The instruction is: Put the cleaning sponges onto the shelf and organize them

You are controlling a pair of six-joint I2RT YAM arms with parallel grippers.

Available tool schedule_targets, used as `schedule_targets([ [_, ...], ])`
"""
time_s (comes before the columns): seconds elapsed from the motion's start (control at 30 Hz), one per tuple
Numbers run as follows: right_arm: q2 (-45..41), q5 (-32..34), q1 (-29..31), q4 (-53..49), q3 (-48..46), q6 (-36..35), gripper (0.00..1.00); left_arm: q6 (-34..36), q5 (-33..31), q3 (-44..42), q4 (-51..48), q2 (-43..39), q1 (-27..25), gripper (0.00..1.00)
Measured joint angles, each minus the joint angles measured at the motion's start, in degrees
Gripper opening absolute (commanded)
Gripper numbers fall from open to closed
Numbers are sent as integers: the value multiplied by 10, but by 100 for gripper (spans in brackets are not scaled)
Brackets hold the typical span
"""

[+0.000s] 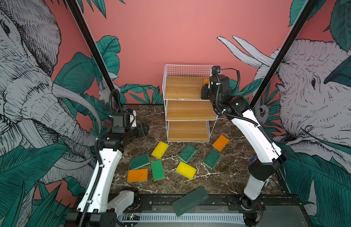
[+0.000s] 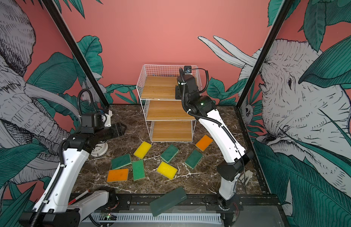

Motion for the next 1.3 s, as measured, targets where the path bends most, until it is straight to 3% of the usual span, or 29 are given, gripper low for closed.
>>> schedule_targets([
  [0.37,-39,-17,0,12,-41,-29,42,0,0,0,0,-1,0,70],
  [1.3,17,-30,-11,-34,38,-53,43,0,-7,0,0,-10,0,70],
])
